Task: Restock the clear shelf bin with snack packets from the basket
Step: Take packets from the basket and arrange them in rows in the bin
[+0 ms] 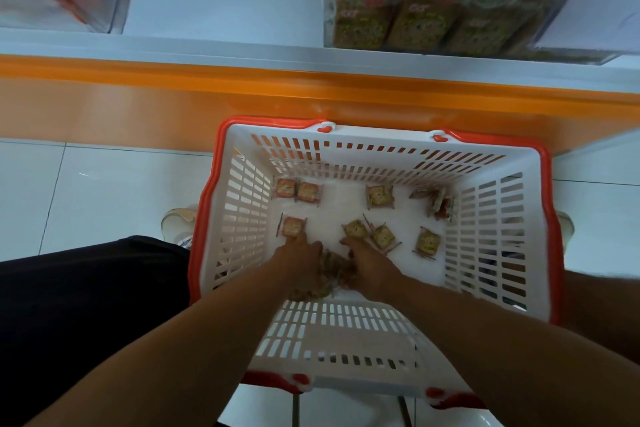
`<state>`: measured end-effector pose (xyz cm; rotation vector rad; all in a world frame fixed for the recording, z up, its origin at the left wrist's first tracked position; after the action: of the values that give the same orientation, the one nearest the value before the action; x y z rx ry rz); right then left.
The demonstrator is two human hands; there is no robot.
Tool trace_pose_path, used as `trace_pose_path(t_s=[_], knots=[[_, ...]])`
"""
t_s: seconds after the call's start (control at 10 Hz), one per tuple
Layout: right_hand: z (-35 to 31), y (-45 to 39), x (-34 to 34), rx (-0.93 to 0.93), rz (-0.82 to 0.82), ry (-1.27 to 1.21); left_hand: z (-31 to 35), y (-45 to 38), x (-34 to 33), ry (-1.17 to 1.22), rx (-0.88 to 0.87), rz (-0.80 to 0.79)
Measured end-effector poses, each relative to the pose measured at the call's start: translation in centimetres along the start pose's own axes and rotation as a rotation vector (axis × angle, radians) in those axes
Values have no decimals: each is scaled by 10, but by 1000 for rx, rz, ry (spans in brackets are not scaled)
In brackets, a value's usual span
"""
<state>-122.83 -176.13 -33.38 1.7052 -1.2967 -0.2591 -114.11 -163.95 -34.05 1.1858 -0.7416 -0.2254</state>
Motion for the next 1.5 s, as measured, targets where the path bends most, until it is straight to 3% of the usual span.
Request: trace_pose_path(t_s=[0.3, 0.4, 0.5, 0.6, 0.7, 0.8, 0.9, 1.0, 1.2, 1.3, 1.4, 1.5], knots=[[9, -16, -15, -73, -72, 196, 3, 4, -4, 191, -92, -9], [-10, -16, -19, -4, -89, 191, 6, 8, 1, 250, -127, 24], [-16, -15, -28, -65, -95, -127, 8, 10, 3, 253, -129, 12], [-13, -1, -27, -97, -167, 140, 12, 11, 6, 266, -131, 15], [-10, 11, -11, -213, -193, -139, 12, 17, 21, 314, -107, 33], [-23, 29, 24, -239, -320, -251, 14, 32, 42, 415, -97, 18], [-55, 57, 78, -188, -384, -184, 4, 59, 80, 786, -28, 8], [-99, 96, 130, -99, -331, -181, 13, 95, 118, 961, -109, -93], [-187, 201, 211, 175, -99, -100, 45, 202, 211, 1105, -313, -195], [-220, 252, 241, 344, -27, -167, 55, 263, 251, 1138, -455, -130], [-240, 285, 255, 488, -132, -461, 66, 312, 277, 1243, -596, -40], [-251, 294, 273, 593, -107, -624, 77, 339, 288, 1440, -782, 68]])
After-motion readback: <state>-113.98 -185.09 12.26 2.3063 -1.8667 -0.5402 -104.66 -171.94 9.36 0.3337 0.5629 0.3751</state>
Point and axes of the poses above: each hand's wrist, its own y-axis away from the middle knuckle, its own x-axis out of the back of the hand, z = x × y, the point moved 7 cm from there along -y, towards the middle knuckle, and after that the axes turned 5 degrees about -z, right-handed, at the moved point
